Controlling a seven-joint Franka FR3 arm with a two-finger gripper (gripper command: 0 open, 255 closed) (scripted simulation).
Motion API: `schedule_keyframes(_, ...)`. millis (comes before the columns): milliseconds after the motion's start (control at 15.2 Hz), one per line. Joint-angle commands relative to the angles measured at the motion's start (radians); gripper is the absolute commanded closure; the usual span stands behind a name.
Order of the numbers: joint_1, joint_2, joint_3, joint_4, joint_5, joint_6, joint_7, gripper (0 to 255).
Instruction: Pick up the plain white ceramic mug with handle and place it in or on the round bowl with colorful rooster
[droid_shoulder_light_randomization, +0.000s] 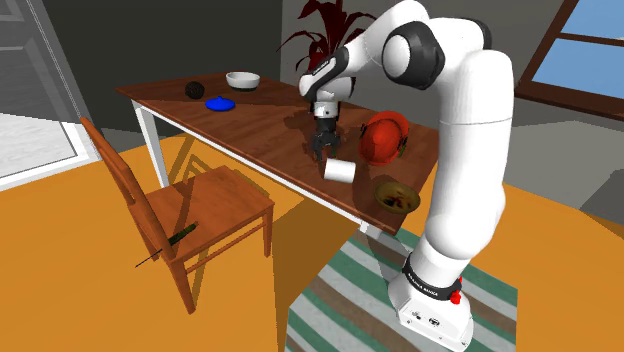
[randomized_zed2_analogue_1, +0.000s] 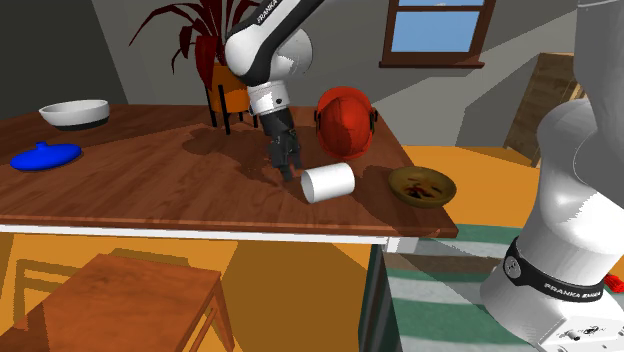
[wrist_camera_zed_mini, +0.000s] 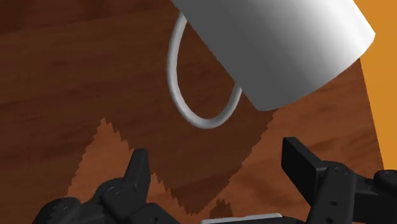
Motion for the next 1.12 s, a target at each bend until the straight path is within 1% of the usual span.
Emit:
schedule_keyframes(0,-0.022,-0.056,-0.052,-0.047,0.083,-0.009,0.209,0)
schedule_keyframes(66,-0.025,-0.075,-0.065,-0.067,0.100,-0.004,0.259,0)
schedule_keyframes(594,-0.017,-0.056,-0.053,-0.147,0.121,0.093,0.245,0)
schedule_keyframes(1056,-0.017,-0.056,-0.053,-0.147,0.121,0.093,0.245,0)
